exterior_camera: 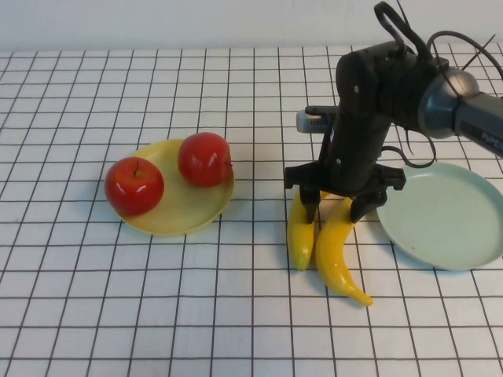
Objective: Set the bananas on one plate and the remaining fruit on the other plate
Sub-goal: Put another type of fruit in the right plate
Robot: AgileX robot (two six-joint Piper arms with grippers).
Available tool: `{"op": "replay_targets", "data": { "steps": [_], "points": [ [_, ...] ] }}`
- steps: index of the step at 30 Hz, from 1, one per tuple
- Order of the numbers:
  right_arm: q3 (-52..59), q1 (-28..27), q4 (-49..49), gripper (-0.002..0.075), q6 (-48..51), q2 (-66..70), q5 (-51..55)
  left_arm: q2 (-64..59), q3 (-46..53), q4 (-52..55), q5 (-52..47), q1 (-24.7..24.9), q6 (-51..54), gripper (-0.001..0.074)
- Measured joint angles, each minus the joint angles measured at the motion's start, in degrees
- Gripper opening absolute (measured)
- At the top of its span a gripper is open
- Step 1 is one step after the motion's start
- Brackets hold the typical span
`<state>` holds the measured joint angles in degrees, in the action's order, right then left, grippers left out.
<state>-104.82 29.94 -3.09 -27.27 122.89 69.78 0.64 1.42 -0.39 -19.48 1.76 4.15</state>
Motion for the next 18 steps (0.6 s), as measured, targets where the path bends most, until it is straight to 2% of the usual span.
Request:
{"op": "replay_targets", "data": {
  "steps": [6, 18],
  "points": [
    [0.0, 0.0, 0.34, 0.0465, -1.3, 0.0, 0.0, 0.0, 0.0, 0.0, 0.0, 0.0, 0.0, -0.0004],
    [0.1, 0.0, -0.26, 0.0463, -1.51, -0.65, 0.0, 0.0, 0.0, 0.0, 0.0, 0.0, 0.0, -0.0004]
  ]
}}
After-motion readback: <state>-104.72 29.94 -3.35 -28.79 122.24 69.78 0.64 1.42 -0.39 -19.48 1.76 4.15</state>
